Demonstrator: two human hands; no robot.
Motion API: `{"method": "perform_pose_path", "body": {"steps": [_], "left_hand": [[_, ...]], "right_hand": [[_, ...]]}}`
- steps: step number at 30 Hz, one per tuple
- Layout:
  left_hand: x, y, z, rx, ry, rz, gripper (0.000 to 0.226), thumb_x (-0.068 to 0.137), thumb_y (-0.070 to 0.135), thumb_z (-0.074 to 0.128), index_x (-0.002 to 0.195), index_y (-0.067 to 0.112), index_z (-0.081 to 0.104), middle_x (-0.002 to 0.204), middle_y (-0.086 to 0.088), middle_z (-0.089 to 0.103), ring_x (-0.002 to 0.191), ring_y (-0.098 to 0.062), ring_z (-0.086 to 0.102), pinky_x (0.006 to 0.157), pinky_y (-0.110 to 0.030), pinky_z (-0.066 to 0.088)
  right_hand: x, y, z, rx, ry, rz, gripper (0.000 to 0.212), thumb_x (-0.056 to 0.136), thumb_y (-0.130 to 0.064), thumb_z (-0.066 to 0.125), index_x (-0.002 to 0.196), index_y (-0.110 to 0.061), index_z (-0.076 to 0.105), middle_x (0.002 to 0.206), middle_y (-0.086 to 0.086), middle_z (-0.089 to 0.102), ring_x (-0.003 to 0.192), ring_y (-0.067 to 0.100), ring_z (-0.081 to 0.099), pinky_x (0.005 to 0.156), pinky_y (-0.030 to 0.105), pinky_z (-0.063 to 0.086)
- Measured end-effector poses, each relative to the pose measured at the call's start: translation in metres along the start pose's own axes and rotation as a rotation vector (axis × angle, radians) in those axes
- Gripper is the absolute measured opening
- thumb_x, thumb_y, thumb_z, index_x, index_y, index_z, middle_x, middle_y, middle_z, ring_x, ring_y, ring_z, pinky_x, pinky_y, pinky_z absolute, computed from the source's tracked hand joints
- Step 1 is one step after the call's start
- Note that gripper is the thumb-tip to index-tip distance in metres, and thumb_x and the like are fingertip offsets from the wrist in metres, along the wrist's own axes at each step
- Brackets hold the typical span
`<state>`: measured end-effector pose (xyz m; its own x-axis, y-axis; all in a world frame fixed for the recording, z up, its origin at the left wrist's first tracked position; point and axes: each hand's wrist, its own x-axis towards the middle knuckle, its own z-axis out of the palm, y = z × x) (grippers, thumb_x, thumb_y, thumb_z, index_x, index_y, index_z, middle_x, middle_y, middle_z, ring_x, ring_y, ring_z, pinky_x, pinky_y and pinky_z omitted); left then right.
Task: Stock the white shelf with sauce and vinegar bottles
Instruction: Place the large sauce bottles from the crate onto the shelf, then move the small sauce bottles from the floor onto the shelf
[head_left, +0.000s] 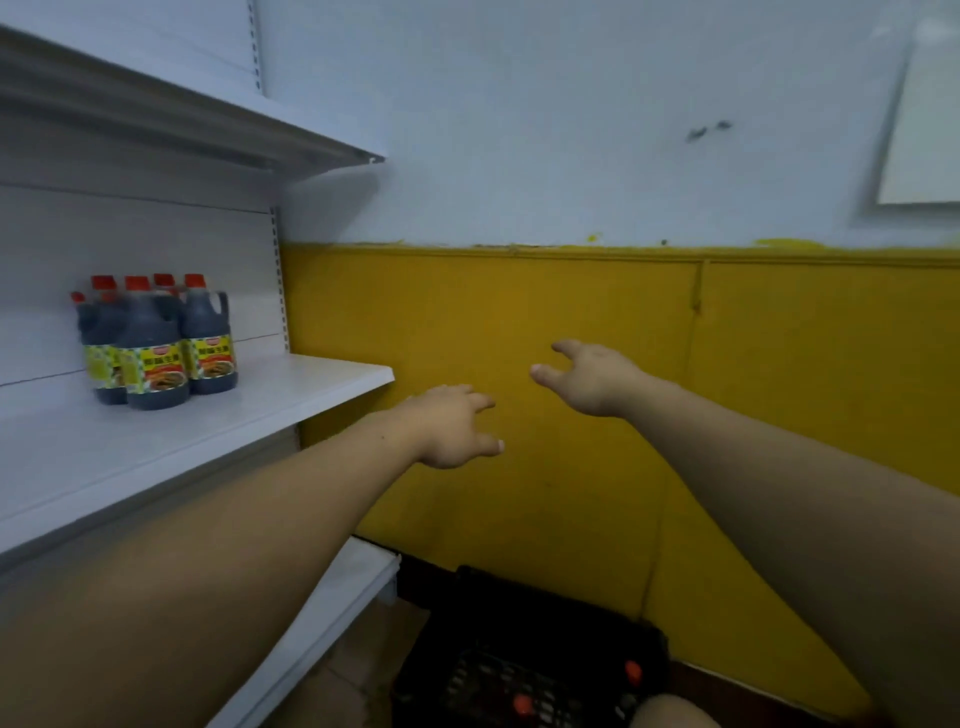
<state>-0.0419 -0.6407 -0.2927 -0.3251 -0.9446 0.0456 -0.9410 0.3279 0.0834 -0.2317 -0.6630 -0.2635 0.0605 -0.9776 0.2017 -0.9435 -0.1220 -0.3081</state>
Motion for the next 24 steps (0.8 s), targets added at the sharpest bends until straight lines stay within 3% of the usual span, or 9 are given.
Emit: {"method": "perform_pose_path", "body": {"steps": [10, 18, 24], "left_hand": [[0.049, 0.065, 0.075, -0.157, -0.18, 0.241, 0.073, 0.09, 0.052, 0.053, 0.151, 0.026, 0.022, 0.16, -0.005, 0.009, 0.147, -0.024, 0.011, 0.118, -0.038, 0.016], [0.078, 0.065, 0.162, -0.198, -0.291, 0.255, 0.072, 0.09, 0.046, 0.057, 0.15, 0.018, 0.026, 0.159, -0.008, 0.017, 0.145, -0.023, 0.018, 0.114, -0.027, 0.019], [0.123, 0.064, 0.234, -0.31, -0.534, 0.178, 0.076, 0.09, 0.051, 0.056, 0.151, 0.024, 0.019, 0.16, -0.003, 0.011, 0.144, -0.025, 0.019, 0.115, -0.036, 0.025]], "right_hand": [[-0.058, 0.1, 0.01, -0.039, -0.048, 0.295, 0.074, 0.096, -0.061, 0.038, 0.155, -0.02, 0.019, 0.161, 0.008, 0.02, 0.145, 0.032, 0.022, 0.114, 0.046, 0.028], [-0.059, 0.152, 0.067, -0.05, -0.194, 0.374, 0.075, 0.096, -0.061, 0.037, 0.155, -0.019, 0.017, 0.161, 0.008, 0.02, 0.146, 0.032, 0.022, 0.115, 0.045, 0.027], [-0.048, 0.201, 0.132, 0.02, -0.328, 0.424, 0.073, 0.098, -0.056, 0.037, 0.156, -0.017, 0.014, 0.161, 0.008, 0.02, 0.145, 0.031, 0.025, 0.112, 0.043, 0.029]]}}
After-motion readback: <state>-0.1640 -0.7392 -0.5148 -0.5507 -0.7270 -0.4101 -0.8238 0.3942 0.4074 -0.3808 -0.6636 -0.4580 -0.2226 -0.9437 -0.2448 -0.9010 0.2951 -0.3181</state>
